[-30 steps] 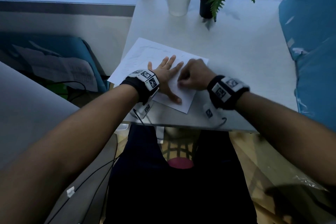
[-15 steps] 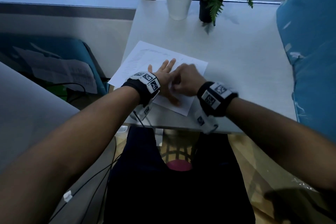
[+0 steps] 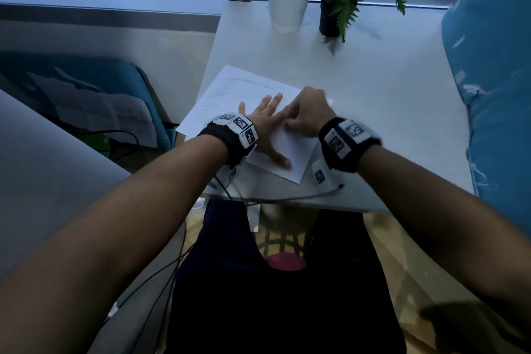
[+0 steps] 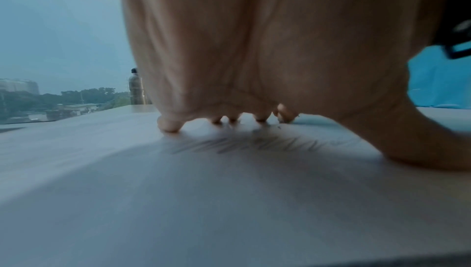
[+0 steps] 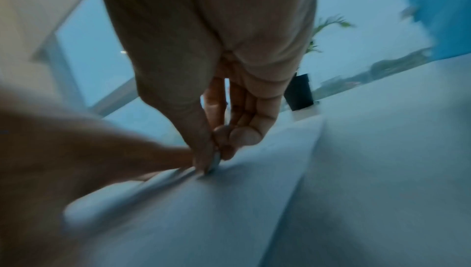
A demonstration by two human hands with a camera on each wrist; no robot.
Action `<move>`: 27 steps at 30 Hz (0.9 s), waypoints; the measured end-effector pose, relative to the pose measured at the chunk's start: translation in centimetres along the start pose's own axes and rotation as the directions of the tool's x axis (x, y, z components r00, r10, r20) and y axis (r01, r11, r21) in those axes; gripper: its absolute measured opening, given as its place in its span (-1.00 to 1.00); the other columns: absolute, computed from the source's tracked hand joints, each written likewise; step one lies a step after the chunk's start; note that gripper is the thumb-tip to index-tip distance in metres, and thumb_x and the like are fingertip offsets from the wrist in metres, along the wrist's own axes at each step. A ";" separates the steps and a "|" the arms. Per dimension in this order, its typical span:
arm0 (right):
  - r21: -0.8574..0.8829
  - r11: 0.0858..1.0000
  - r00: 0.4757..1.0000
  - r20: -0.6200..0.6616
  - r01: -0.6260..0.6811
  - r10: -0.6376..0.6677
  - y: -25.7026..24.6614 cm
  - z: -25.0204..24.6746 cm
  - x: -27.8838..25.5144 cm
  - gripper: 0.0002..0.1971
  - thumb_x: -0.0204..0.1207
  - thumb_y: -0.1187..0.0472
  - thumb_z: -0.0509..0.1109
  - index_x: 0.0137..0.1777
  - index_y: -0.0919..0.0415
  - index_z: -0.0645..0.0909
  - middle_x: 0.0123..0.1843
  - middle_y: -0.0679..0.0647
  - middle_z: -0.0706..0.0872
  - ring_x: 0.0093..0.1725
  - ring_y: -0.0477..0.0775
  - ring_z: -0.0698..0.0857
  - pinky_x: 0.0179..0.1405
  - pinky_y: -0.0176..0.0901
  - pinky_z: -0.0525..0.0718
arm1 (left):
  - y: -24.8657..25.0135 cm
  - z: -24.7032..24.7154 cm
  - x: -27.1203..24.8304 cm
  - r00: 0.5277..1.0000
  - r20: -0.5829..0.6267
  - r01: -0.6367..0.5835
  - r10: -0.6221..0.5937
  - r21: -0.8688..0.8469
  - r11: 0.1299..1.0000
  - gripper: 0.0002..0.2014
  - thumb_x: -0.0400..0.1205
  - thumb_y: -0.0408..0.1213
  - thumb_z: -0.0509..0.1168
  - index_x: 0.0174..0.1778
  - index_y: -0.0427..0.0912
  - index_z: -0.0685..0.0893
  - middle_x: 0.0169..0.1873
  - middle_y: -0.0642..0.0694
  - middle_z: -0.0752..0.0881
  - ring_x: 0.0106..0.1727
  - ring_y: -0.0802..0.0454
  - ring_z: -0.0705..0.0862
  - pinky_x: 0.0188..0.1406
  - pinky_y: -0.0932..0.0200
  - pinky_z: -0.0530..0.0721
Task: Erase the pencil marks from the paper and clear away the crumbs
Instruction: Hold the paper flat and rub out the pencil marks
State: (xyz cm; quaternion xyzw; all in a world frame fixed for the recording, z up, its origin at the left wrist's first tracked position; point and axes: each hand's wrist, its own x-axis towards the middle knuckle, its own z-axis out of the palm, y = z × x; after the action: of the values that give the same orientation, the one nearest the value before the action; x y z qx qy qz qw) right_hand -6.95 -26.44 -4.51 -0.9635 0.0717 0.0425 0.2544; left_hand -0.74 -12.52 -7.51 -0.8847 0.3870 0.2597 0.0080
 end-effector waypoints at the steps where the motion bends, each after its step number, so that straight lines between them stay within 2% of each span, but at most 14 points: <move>1: -0.036 0.997 0.995 0.081 0.067 -0.064 -1.0 0.8 -0.9 -0.84 0.33 0.27 0.45 -0.20 0.36 0.79 -0.25 0.25 0.80 -0.22 0.22 0.76 -0.15 -0.10 0.71 | 0.0 0.1 0.1 1.000 0.001 0.009 -0.009 0.009 1.000 0.47 0.05 0.49 0.53 0.66 0.25 -0.36 0.67 0.03 -0.43 0.69 -0.02 -0.41 0.50 -0.60 -0.30; 3: -0.044 0.988 0.977 0.164 0.145 -0.137 -1.7 1.4 -2.0 -0.84 0.35 0.25 0.45 -0.20 0.36 0.78 -0.24 0.26 0.79 -0.22 0.20 0.74 -0.12 -0.09 0.70 | -0.2 0.2 0.3 1.000 -0.007 0.014 -0.014 0.017 1.000 0.48 0.04 0.49 0.54 0.67 0.25 -0.34 0.67 0.05 -0.44 0.69 -0.01 -0.40 0.49 -0.61 -0.29; 6: 0.009 1.000 1.000 -0.006 -0.008 0.008 0.5 -0.6 0.5 -0.84 0.32 0.24 0.50 -0.22 0.34 0.81 -0.26 0.23 0.82 -0.25 0.15 0.75 -0.33 -0.27 0.63 | -0.1 0.2 0.2 1.000 -0.025 -0.005 0.005 -0.001 1.000 0.46 0.03 0.53 0.49 0.67 0.27 -0.33 0.69 0.03 -0.39 0.70 -0.04 -0.37 0.48 -0.63 -0.27; 7: 0.026 0.999 0.999 -0.045 -0.025 0.026 0.7 -0.6 0.7 -0.84 0.31 0.26 0.50 -0.21 0.35 0.81 -0.25 0.23 0.82 -0.24 0.15 0.74 -0.33 -0.29 0.63 | -0.1 0.1 0.1 1.000 -0.026 -0.004 0.004 0.001 1.000 0.46 0.03 0.54 0.49 0.67 0.27 -0.34 0.69 0.03 -0.38 0.70 -0.04 -0.36 0.48 -0.63 -0.26; 8: 0.026 1.000 1.000 -0.022 -0.011 0.012 0.1 -0.2 0.1 -0.83 0.31 0.27 0.48 -0.19 0.37 0.80 -0.23 0.25 0.81 -0.22 0.18 0.73 -0.24 -0.22 0.68 | -0.1 0.2 0.1 1.000 -0.026 -0.001 0.001 0.007 1.000 0.46 0.04 0.53 0.50 0.67 0.27 -0.33 0.69 0.02 -0.39 0.70 -0.04 -0.36 0.48 -0.63 -0.26; 10: -0.036 0.991 0.985 0.122 0.129 -0.124 -1.7 1.4 -1.8 -0.82 0.35 0.28 0.44 -0.15 0.39 0.77 -0.18 0.27 0.79 -0.19 0.22 0.70 -0.07 -0.05 0.70 | 0.1 0.1 0.0 1.000 -0.010 0.015 -0.014 0.028 0.999 0.45 0.07 0.48 0.53 0.68 0.23 -0.32 0.68 0.03 -0.41 0.70 -0.03 -0.37 0.50 -0.61 -0.26; 12: -0.032 0.992 0.979 0.166 0.124 -0.117 -1.5 1.2 -2.1 -0.83 0.35 0.27 0.44 -0.17 0.38 0.77 -0.19 0.24 0.81 -0.23 0.13 0.69 -0.16 -0.13 0.63 | 0.1 0.1 0.1 1.000 -0.003 0.015 -0.015 0.037 0.999 0.47 0.06 0.49 0.52 0.66 0.23 -0.37 0.67 0.03 -0.43 0.69 -0.02 -0.39 0.50 -0.62 -0.25; 14: -0.028 0.999 0.999 0.047 0.018 -0.017 0.1 -0.6 -0.1 -0.84 0.32 0.24 0.48 -0.24 0.36 0.79 -0.26 0.25 0.82 -0.32 0.07 0.68 -0.28 -0.23 0.49 | 0.0 0.2 0.0 1.000 -0.007 0.003 -0.003 0.022 1.000 0.48 0.01 0.55 0.49 0.64 0.28 -0.40 0.68 0.03 -0.42 0.69 -0.03 -0.39 0.49 -0.63 -0.25; 16: -0.031 0.999 0.999 -0.020 0.030 -0.031 0.7 -1.0 0.2 -0.86 0.32 0.26 0.48 -0.26 0.35 0.80 -0.28 0.24 0.81 -0.29 0.15 0.73 -0.27 -0.23 0.48 | 0.1 0.1 -0.2 1.000 -0.007 0.005 -0.005 0.020 1.000 0.50 -0.02 0.58 0.47 0.64 0.28 -0.41 0.68 0.03 -0.41 0.70 -0.04 -0.38 0.49 -0.64 -0.23; 18: -0.084 0.989 0.987 0.110 0.122 -0.113 -0.7 0.3 -1.5 -0.88 0.31 0.30 0.46 -0.29 0.38 0.77 -0.32 0.24 0.79 -0.31 0.18 0.72 -0.27 -0.21 0.56 | 0.1 0.1 -0.1 1.000 0.000 0.005 -0.005 0.028 1.000 0.51 -0.02 0.56 0.48 0.63 0.27 -0.42 0.68 0.03 -0.42 0.69 -0.03 -0.39 0.50 -0.63 -0.23; 20: -0.044 0.983 0.966 0.198 0.177 -0.165 -1.1 0.8 -2.5 -0.92 0.31 0.33 0.47 -0.30 0.36 0.76 -0.35 0.18 0.79 -0.37 0.06 0.68 -0.29 -0.26 0.58 | 0.0 -0.1 -0.1 1.000 0.007 0.005 -0.005 0.023 1.000 0.50 0.00 0.54 0.50 0.65 0.25 -0.39 0.67 0.03 -0.44 0.69 -0.02 -0.41 0.50 -0.62 -0.24; 24: -0.071 0.992 0.994 0.045 0.106 -0.103 0.5 -1.0 -0.4 -0.90 0.29 0.29 0.46 -0.32 0.32 0.77 -0.34 0.18 0.79 -0.33 0.13 0.73 -0.19 -0.13 0.68 | 0.3 -0.1 -0.3 1.000 0.006 -0.002 0.002 0.018 1.000 0.49 -0.01 0.58 0.47 0.63 0.29 -0.42 0.68 0.02 -0.43 0.69 -0.04 -0.39 0.50 -0.61 -0.25; 25: -0.077 0.990 0.992 0.064 0.117 -0.113 0.1 -0.6 -1.1 -0.91 0.29 0.30 0.46 -0.32 0.32 0.76 -0.33 0.16 0.79 -0.32 0.11 0.72 -0.18 -0.14 0.69 | 0.3 -0.1 -0.4 1.000 0.012 -0.002 0.002 0.019 1.000 0.49 0.01 0.56 0.48 0.63 0.27 -0.41 0.67 0.02 -0.43 0.69 -0.04 -0.39 0.50 -0.60 -0.26; 27: -0.066 0.976 0.962 0.191 0.209 -0.193 -0.9 0.3 -2.7 -0.96 0.32 0.35 0.49 -0.29 0.33 0.76 -0.32 0.11 0.78 -0.34 0.01 0.66 -0.22 -0.27 0.65 | 0.2 -0.2 -0.4 1.000 0.016 0.002 -0.003 0.024 1.000 0.48 0.06 0.51 0.51 0.66 0.22 -0.39 0.67 0.02 -0.45 0.69 -0.03 -0.41 0.51 -0.60 -0.26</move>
State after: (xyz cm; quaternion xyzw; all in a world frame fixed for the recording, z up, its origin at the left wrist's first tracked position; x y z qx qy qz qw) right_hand -9.51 -25.17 -4.03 -0.9678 -0.0522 0.1077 0.2215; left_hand -1.08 -12.44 -7.10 -0.8830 0.3890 0.2618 0.0221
